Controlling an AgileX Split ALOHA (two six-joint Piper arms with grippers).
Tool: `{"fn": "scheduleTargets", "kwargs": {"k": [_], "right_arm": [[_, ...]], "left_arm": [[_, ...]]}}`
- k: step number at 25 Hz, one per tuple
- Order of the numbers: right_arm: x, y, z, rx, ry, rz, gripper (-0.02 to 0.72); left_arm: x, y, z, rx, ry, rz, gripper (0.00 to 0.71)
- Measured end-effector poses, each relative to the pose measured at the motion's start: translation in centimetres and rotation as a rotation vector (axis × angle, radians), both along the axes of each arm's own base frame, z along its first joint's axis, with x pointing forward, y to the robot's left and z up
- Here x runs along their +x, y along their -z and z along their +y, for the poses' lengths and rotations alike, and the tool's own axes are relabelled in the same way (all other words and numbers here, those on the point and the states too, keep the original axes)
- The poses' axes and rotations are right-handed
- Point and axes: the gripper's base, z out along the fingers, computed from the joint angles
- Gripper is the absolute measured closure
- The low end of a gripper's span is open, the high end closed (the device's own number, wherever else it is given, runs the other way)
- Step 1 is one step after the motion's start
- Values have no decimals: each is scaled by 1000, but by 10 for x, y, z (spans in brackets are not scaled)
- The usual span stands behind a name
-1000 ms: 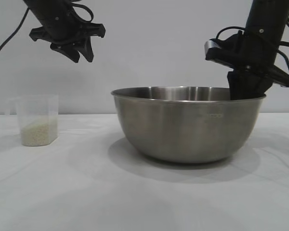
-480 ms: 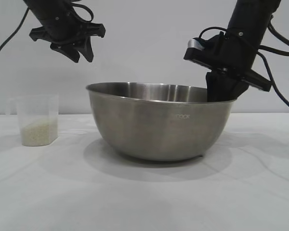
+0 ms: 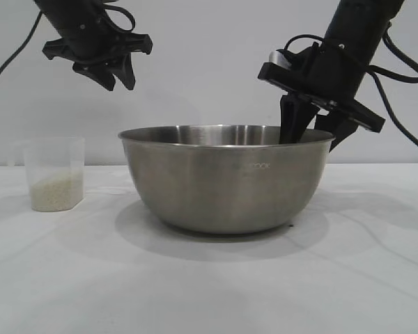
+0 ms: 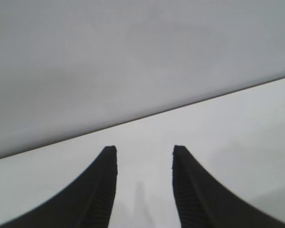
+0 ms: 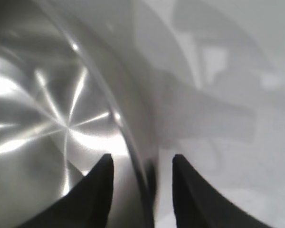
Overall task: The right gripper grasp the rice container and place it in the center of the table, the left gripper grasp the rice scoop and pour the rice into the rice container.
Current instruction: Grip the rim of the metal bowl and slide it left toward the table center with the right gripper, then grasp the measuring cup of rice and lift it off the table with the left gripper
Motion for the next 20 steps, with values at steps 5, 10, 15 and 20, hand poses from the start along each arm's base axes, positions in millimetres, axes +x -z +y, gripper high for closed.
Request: {"fn": "scheduleTargets", "kwargs": {"k": [5, 10, 15, 20], "right_arm": [[-8, -45, -9, -55, -24, -148, 337], [-13, -78, -17, -95, -14, -296, 337], [-14, -91, -30, -166, 7, -380, 337], [-23, -63, -70, -190, 124, -347, 337]], "left_arm": [[0, 0, 0, 1, 1, 0, 462], [0, 0, 0, 2, 1, 2, 462], [-1, 1, 0, 6, 4, 12, 462], [-1, 2, 0, 13, 8, 18, 462]]}}
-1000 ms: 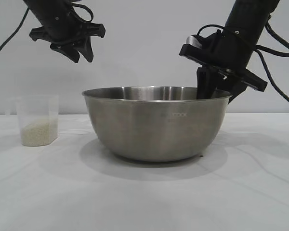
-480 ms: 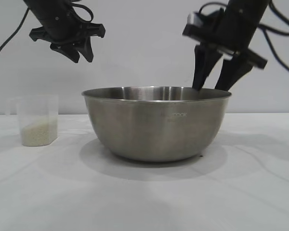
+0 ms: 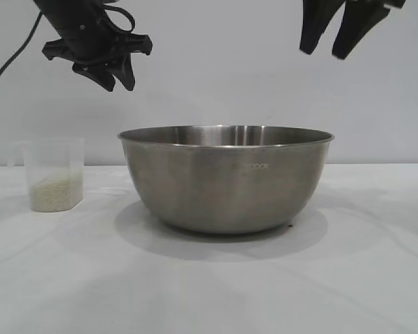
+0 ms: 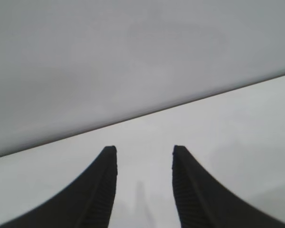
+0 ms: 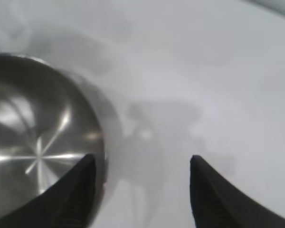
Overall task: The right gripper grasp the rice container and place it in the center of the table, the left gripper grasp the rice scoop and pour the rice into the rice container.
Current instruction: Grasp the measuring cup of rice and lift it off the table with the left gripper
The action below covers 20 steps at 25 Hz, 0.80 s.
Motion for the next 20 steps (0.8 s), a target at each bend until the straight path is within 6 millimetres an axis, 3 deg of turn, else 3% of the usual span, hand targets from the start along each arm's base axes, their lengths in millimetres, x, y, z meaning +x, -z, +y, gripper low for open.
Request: {"fn": "scheduleTargets", "kwargs": {"k": [3, 10, 20], "right_arm": [[-19, 8, -23, 6, 74, -42, 337], [-88, -32, -40, 9, 124, -388, 337], [-185, -32, -47, 18, 113, -393, 337]], "left_arm": [[0, 0, 0, 8, 4, -1, 462], [0, 0, 0, 12, 6, -2, 462], [0, 0, 0, 13, 6, -1, 462]]}}
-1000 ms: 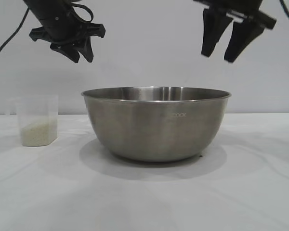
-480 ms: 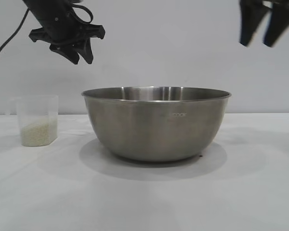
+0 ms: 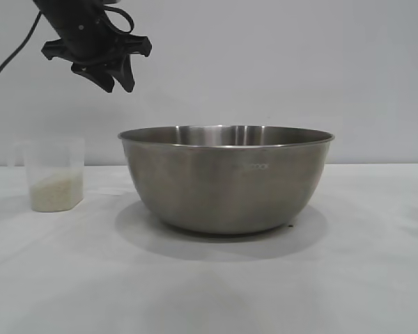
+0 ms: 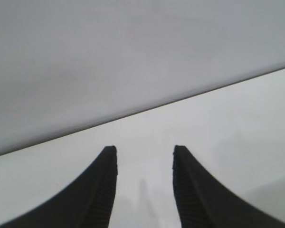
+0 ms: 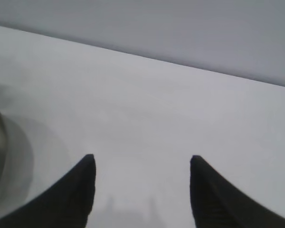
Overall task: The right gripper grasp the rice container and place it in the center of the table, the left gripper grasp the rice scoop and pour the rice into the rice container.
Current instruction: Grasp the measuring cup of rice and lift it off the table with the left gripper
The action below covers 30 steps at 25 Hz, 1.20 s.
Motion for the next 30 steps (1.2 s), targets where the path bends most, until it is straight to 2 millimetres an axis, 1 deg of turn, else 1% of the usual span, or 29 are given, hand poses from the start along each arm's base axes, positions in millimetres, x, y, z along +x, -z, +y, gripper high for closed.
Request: {"fn": "scheduleTargets", "kwargs": {"k": [7, 9, 11, 15, 19, 22, 24, 26, 28, 30], "right_arm": [[-67, -17, -2, 17, -41, 28, 337], [-86, -18, -3, 21, -51, 21, 337], [-104, -15, -4, 20, -59, 18, 337], [-140, -1, -6, 18, -78, 27, 337], [-172, 5, -7, 17, -96, -14, 337], [-191, 18, -9, 18, -101, -70, 337], [-201, 25, -10, 17, -104, -103, 337], [-210, 27, -10, 20, -106, -152, 337], [-212, 27, -10, 21, -106, -164, 337], [-212, 27, -10, 21, -106, -164, 337]], "left_arm": [[0, 0, 0, 0, 0, 2, 462], [0, 0, 0, 0, 0, 2, 462], [0, 0, 0, 0, 0, 2, 462], [0, 0, 0, 1, 1, 4, 462], [0, 0, 0, -1, 0, 4, 462], [-1, -1, 0, -13, -4, 17, 462], [-3, -5, 0, -18, -5, 16, 462], [-6, -15, 1, -24, -5, -1, 462], [-13, -28, 3, -32, -8, -35, 462], [-25, -40, 6, -42, -16, -92, 462]]}}
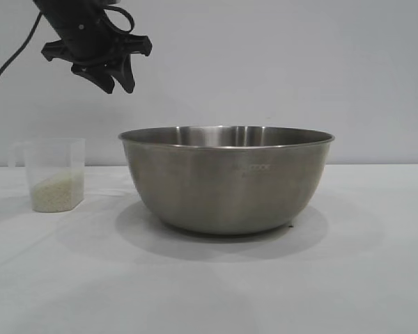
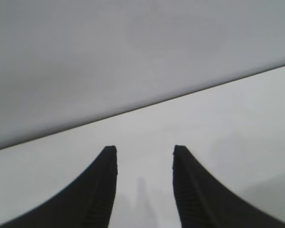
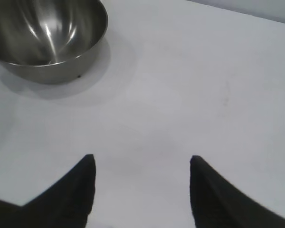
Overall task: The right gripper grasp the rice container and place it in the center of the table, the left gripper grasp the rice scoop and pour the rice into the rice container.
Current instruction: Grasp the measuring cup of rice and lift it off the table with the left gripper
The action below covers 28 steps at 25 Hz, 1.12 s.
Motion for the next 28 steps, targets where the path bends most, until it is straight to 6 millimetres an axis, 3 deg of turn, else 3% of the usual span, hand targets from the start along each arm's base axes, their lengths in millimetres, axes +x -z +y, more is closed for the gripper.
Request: {"fn": "scheduleTargets", "kwargs": {"k": [7, 14, 15, 17, 23, 28], "right_arm": [[0, 1, 0, 0, 0, 4, 337], [0, 1, 0, 0, 0, 4, 337], [0, 1, 0, 0, 0, 4, 381], [0, 1, 0, 0, 0, 4, 387], [0, 1, 0, 0, 0, 4, 387], [0, 1, 0, 0, 0, 4, 387]], "left_arm": [[-78, 1, 27, -9, -59, -192, 462], [-153, 46, 52, 15, -105, -272, 462], [-161, 56, 55, 23, -109, -270, 462], [-177, 67, 61, 32, -122, -312, 462], [-205, 99, 70, 84, -128, -308, 462], [-203, 121, 70, 92, -134, -276, 462]]}}
